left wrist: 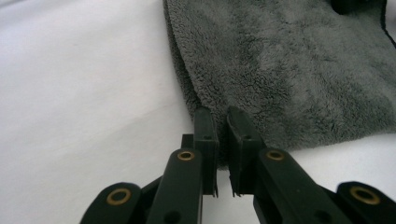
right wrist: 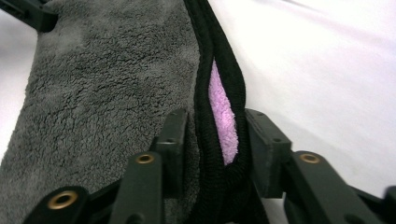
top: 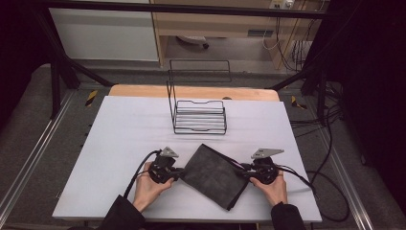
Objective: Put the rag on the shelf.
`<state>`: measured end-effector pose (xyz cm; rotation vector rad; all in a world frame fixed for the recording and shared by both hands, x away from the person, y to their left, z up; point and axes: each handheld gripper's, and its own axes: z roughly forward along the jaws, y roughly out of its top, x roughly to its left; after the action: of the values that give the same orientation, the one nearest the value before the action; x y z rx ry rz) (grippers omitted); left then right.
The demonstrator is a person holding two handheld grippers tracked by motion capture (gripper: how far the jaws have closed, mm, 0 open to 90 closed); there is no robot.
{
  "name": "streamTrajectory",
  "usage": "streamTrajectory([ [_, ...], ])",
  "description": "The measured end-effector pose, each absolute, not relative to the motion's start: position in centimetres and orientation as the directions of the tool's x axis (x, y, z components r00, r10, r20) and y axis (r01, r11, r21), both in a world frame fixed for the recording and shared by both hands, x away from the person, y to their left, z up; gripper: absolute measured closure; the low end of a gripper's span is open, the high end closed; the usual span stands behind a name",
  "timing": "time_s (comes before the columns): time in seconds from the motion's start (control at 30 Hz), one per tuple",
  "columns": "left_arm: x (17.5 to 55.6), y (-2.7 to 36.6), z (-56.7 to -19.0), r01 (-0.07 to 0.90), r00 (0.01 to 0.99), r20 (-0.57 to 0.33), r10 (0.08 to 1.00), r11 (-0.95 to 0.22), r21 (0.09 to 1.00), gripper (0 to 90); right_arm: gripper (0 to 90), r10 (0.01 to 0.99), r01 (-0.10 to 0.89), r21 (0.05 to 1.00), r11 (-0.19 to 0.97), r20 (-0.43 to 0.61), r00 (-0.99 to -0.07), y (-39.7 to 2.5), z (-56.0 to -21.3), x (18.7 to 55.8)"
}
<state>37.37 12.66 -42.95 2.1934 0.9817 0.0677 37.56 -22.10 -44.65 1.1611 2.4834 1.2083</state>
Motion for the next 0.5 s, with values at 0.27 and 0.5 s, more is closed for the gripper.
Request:
streamTrajectory([
  [0.27, 37.9, 14.5, -42.5, 0.617, 0.717, -0.192, 0.670, -0.480, 0.624, 83.2, 49.0, 0.676, 0.549, 0.742, 0.384, 0.178, -0.715, -20.9, -44.7, 37.4],
  [0.5, 38.4, 15.2, -42.5, 0.600, 0.723, -0.152, 0.674, -0.503, 0.622, 83.1, 35.8, 0.664, 0.522, 0.768, 0.371, 0.173, -0.727, -20.1, -44.8, 37.3],
])
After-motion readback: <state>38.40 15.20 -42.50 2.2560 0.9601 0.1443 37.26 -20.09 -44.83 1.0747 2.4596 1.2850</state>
